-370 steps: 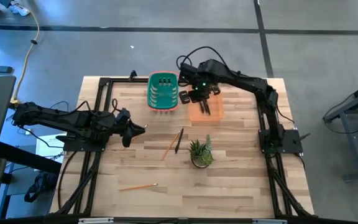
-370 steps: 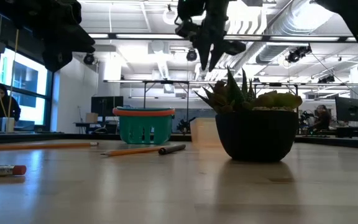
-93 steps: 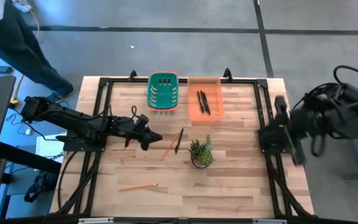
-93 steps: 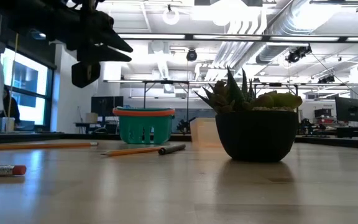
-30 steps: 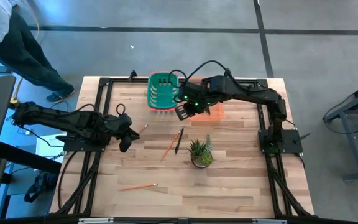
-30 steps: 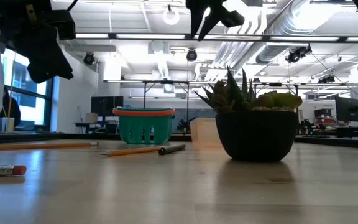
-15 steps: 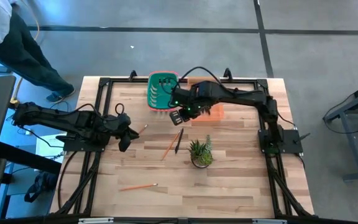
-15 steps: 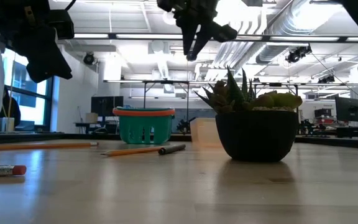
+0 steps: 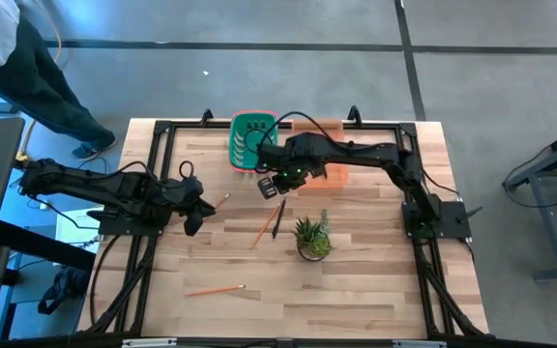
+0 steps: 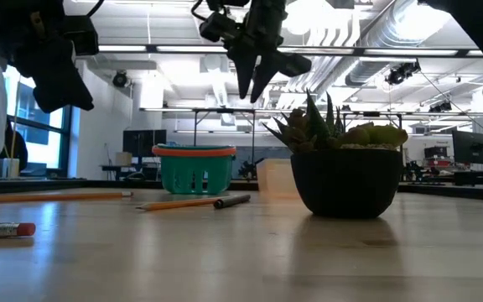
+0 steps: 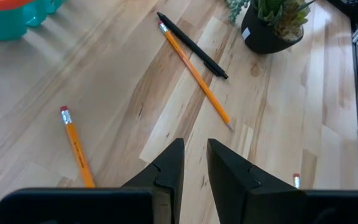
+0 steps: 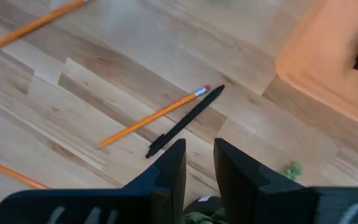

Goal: Sort pens & pencils
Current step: Put the black ballpoint pen into the orange bin

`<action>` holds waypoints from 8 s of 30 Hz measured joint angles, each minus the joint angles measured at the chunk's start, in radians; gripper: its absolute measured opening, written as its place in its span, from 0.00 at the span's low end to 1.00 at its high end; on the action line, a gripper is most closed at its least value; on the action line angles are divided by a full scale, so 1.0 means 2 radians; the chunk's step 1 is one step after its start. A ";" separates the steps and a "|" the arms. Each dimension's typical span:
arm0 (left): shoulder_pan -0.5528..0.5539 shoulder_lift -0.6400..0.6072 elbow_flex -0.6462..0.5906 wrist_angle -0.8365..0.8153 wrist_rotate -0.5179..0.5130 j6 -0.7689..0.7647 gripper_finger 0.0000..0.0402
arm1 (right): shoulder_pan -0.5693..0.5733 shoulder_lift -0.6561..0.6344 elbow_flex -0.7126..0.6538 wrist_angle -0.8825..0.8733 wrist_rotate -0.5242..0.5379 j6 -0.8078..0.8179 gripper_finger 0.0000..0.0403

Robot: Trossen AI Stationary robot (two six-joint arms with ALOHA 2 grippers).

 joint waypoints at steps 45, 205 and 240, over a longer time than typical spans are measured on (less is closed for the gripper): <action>0.000 0.000 0.000 0.019 -0.049 -0.031 0.14 | 0.013 0.057 0.000 0.020 -0.035 0.040 0.18; 0.000 -0.022 0.000 0.019 -0.141 -0.091 0.14 | 0.024 0.162 0.000 0.047 -0.084 0.139 0.27; 0.000 -0.022 0.000 0.021 -0.154 -0.091 0.14 | 0.023 0.165 0.000 0.049 -0.093 0.144 0.27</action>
